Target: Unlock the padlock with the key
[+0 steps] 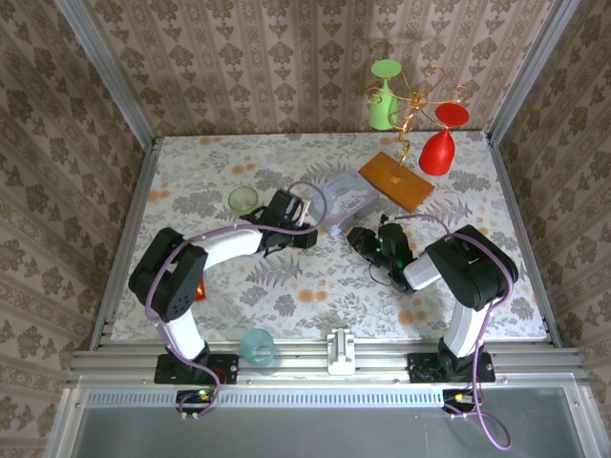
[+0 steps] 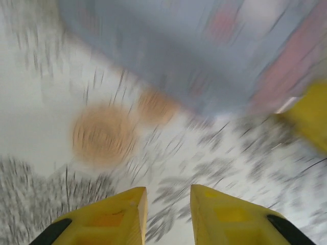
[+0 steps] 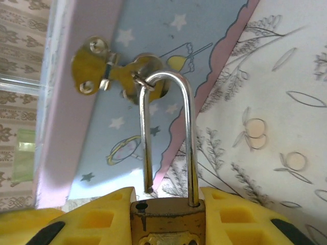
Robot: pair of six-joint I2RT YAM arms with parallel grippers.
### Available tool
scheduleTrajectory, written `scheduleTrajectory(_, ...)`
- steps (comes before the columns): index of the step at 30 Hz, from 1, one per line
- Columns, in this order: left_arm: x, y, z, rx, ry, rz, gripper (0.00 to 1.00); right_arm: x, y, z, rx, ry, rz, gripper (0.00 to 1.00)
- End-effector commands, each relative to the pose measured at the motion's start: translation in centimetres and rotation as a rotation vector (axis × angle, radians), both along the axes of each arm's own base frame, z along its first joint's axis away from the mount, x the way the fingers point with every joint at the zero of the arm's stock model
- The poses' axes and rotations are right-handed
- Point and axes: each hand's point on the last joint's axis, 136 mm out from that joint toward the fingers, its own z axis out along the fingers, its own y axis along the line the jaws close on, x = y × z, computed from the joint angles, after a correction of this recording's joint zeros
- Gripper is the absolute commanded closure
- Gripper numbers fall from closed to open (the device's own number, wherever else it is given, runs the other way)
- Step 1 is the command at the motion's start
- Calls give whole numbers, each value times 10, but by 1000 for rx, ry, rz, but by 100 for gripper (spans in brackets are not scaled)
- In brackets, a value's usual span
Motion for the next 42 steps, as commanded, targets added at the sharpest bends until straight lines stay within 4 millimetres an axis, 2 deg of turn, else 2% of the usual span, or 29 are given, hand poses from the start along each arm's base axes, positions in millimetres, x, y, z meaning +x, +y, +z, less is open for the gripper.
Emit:
scheduleTrajectory(1,16,-27,66,-83,-135,-56,71,-3,-6,-3,-43,8,7,100)
scheduleTrajectory(4,29,-54,72,-87,-184,-107,62,-2,-6,-4,-51,8,14,100)
scheduleTrajectory(6,40,-73,59,-37,-224,-139,59,-1,-4,-3,-34,2,24,100)
scheduleTrajectory(9,56,-92,28,14,-204,-152,60,-2,-1,-4,2,-7,28,100)
scheduleTrajectory(14,71,-100,0,124,-240,-137,60,-1,-3,-4,43,-31,-4,100)
scheduleTrajectory(17,67,-97,-13,190,-239,-142,62,1,-2,-3,65,-48,-9,100)
scheduleTrajectory(21,52,-81,-43,243,-183,-139,63,10,-7,14,112,-121,-40,100)
scheduleTrajectory(26,27,-61,-84,261,-105,-134,68,21,-27,19,77,-121,-79,100)
scheduleTrajectory(29,15,-51,-102,262,-70,-127,68,24,-37,23,41,-108,-81,100)
scheduleTrajectory(32,5,-45,-111,254,-52,-123,69,28,-46,31,11,-112,-77,100)
scheduleTrajectory(35,0,-41,-117,268,-47,-128,70,31,-44,44,26,-138,-47,100)
scheduleTrajectory(38,-3,-39,-122,264,-43,-129,72,32,-46,49,-1,-135,-47,100)
scheduleTrajectory(42,-6,-34,-125,263,-38,-124,73,36,-56,37,-105,-34,-48,100)
